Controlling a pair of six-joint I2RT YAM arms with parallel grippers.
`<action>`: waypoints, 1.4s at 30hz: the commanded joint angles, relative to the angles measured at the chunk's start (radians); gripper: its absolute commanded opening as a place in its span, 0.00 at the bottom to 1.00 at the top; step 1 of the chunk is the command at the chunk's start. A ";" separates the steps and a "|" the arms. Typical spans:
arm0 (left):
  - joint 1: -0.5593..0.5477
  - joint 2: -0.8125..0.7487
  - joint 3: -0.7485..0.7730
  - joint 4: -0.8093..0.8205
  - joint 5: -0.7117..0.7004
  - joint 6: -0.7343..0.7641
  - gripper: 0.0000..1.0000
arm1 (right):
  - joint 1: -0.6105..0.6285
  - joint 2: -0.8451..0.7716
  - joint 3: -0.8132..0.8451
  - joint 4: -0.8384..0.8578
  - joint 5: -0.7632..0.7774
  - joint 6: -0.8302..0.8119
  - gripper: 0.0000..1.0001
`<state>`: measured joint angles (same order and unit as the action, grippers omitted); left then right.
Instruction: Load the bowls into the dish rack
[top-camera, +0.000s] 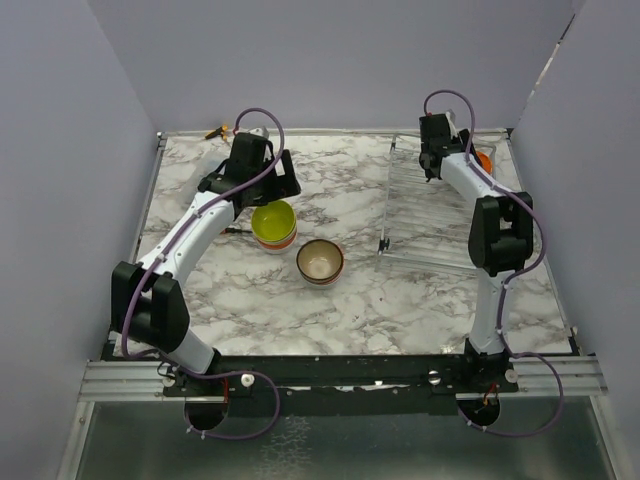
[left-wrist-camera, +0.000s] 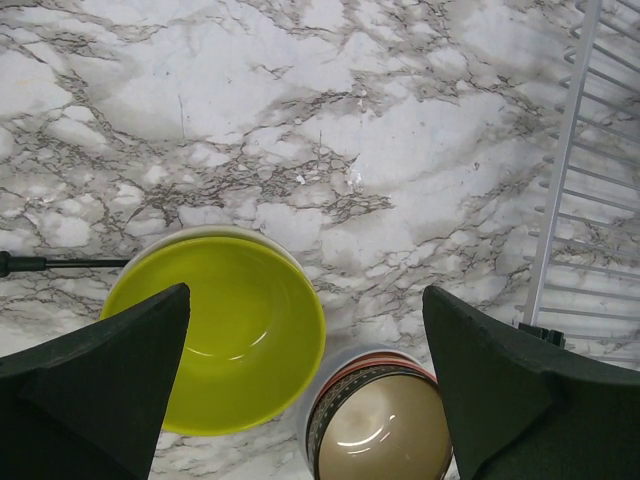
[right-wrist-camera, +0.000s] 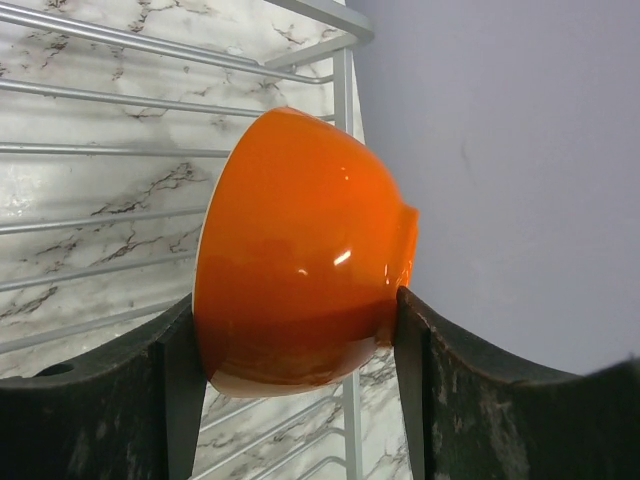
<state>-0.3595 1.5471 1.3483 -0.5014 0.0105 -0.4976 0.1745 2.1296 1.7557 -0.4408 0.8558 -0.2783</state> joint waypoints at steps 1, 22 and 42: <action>0.023 -0.001 0.011 0.029 0.098 -0.013 0.99 | -0.007 0.042 0.001 0.107 0.069 -0.110 0.52; 0.051 -0.044 0.004 0.023 0.155 0.057 0.99 | -0.012 -0.015 0.083 -0.129 -0.235 0.058 1.00; 0.051 -0.074 -0.047 0.022 0.230 0.052 0.98 | -0.121 -0.177 -0.033 -0.166 -0.688 0.565 0.54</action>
<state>-0.3134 1.5116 1.3212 -0.4950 0.1909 -0.4507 0.0853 1.9198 1.7382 -0.6292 0.3260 0.1673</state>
